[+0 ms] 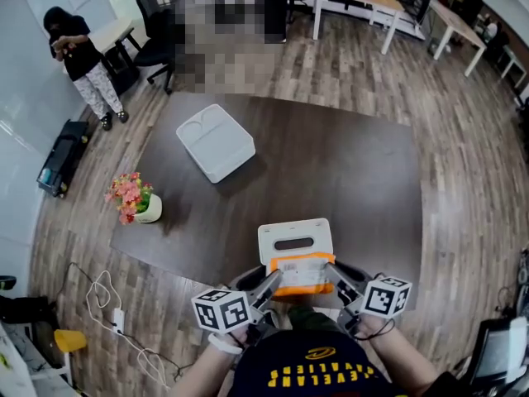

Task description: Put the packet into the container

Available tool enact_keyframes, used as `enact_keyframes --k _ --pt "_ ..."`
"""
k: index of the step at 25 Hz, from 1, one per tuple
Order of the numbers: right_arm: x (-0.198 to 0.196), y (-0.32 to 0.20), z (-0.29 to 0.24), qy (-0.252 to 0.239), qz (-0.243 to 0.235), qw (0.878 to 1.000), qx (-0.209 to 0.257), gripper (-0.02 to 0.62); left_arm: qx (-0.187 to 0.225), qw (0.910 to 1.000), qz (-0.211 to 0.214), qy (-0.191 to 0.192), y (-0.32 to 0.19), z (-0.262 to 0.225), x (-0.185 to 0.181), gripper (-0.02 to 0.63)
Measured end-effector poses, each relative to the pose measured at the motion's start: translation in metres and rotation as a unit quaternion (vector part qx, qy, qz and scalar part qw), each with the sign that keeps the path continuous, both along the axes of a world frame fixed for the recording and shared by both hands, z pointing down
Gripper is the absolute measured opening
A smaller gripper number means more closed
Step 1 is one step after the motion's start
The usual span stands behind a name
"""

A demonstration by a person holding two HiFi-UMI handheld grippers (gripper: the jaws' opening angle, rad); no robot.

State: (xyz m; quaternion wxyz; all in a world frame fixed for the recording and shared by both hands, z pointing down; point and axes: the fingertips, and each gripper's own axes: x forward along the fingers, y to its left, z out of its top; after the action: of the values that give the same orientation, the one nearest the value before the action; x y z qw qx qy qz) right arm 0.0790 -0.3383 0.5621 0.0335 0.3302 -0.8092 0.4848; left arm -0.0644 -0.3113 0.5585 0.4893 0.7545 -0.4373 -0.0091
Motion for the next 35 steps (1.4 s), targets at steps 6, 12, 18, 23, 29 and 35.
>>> enact_keyframes --k 6,12,18,23,29,35 --pt "0.002 -0.042 0.007 -0.005 -0.028 1.0 -0.008 0.075 -0.003 0.9996 -0.026 -0.01 -0.037 0.009 0.004 0.186" --pt "-0.004 -0.063 0.034 0.005 -0.032 0.999 -0.032 0.075 -0.024 0.9991 -0.034 -0.009 -0.054 0.033 -0.001 0.187" --pt "-0.012 -0.078 0.054 0.026 -0.028 0.998 -0.046 0.075 -0.044 0.9987 -0.026 -0.005 -0.069 0.055 -0.009 0.187" --pt "-0.017 -0.088 0.07 0.038 -0.02 0.998 -0.053 0.075 -0.056 0.9982 -0.01 -0.021 -0.078 0.072 -0.013 0.187" --pt "-0.016 -0.092 0.086 0.059 -0.02 0.996 -0.063 0.075 -0.084 0.9962 0.009 -0.023 -0.082 0.091 -0.008 0.187" --pt "-0.02 -0.094 0.108 0.081 -0.027 0.994 -0.067 0.077 -0.114 0.9923 0.019 -0.047 -0.081 0.119 -0.011 0.181"
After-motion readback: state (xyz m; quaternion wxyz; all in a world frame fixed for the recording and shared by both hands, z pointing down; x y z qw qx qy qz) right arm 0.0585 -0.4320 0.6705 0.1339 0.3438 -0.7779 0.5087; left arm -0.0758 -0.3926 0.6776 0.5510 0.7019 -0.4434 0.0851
